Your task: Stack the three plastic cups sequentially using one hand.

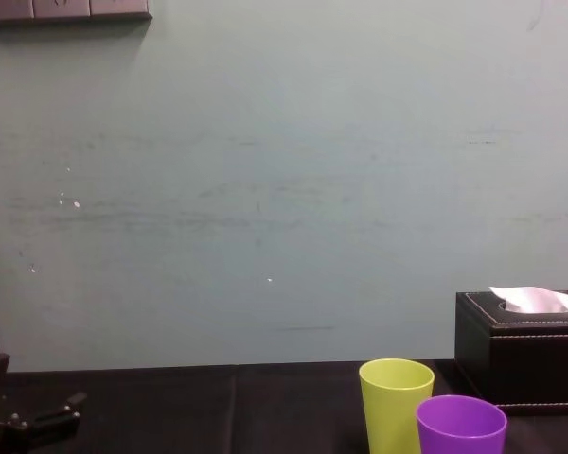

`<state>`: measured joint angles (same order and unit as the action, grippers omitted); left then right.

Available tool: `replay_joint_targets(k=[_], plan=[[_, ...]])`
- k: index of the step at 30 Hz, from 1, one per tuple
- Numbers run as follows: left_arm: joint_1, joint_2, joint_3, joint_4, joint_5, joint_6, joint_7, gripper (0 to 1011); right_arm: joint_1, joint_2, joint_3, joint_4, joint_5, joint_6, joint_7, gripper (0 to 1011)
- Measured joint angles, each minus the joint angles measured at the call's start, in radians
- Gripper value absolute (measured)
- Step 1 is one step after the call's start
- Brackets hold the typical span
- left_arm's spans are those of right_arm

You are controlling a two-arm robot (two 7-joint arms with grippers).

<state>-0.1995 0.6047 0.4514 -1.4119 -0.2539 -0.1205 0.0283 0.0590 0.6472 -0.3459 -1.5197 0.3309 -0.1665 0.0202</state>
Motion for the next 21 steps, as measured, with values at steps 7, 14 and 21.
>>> replay_joint_targets(k=[7,14,21], plan=[[0.0,0.0,0.0,0.0,0.0,0.0,0.0,1011,-0.112,0.061,0.067,-0.09,0.097,0.027,0.071,1000],[0.0,0.0,0.0,0.0,0.0,0.0,0.0,1011,-0.26,0.131,0.141,-0.196,0.198,0.044,0.155,1000],[0.0,0.0,0.0,0.0,0.0,0.0,0.0,1012,-0.38,0.168,0.182,-0.265,0.209,0.044,0.177,1000]])
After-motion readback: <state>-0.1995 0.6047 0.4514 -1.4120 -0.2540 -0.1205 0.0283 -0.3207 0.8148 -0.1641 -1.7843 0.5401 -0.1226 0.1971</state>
